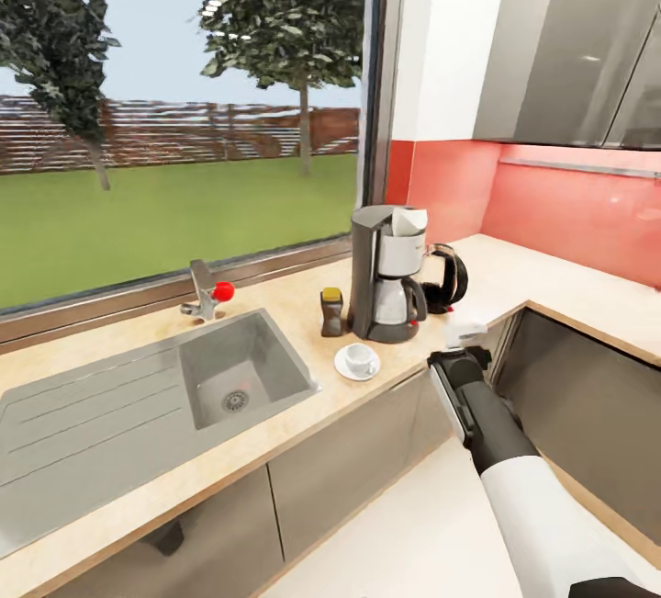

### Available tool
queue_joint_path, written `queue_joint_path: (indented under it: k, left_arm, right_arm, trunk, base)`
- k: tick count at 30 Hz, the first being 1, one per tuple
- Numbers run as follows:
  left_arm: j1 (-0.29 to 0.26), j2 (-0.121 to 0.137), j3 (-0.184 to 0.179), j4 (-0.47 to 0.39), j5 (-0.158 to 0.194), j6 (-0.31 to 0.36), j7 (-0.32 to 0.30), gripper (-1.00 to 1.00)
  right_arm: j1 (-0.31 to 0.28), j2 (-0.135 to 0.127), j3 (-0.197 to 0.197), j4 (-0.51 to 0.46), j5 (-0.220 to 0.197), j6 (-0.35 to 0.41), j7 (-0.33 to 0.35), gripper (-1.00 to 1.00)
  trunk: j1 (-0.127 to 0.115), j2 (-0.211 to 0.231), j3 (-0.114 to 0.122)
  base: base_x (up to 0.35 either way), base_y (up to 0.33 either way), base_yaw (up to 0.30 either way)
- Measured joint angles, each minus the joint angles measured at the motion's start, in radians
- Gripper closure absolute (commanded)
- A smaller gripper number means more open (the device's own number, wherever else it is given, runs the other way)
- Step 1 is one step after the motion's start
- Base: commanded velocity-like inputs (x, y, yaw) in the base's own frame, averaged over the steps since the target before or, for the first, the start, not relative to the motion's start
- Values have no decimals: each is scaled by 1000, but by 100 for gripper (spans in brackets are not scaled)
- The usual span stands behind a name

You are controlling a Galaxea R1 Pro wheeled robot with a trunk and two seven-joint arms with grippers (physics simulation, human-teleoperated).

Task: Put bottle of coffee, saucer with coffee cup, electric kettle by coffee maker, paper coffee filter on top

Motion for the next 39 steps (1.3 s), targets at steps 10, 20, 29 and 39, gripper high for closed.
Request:
queue_joint_path:
  k: [10,20,29,39]
  left_arm:
    - [-1,0,-1,-4,0,-6,-10,-100]
    - [-5,-1,-5,-22,-1,-48,-16,-100]
    - [-6,-1,-9,-22,-32,-140,-19,-100]
    - [-4,9,-10,-17,-87,-133,-19,-100]
  right_arm:
    - [0,-10,-1,167,-1,0,0,-100]
    - [13,-11,-10,986,0,-541,6,-100]
    - [355,-1,-11,1023,-11,-673,255,-100]
    - [509,5,-10,1024,-198,-665,415,-100]
  trunk:
    - [0,0,0]
    - [0,0,0]
    - [0,0,0]
    - [0,0,0]
  base:
    - [-3,-2,-51]
    - [0,0,0]
    - [0,0,0]
    - [0,0,0]
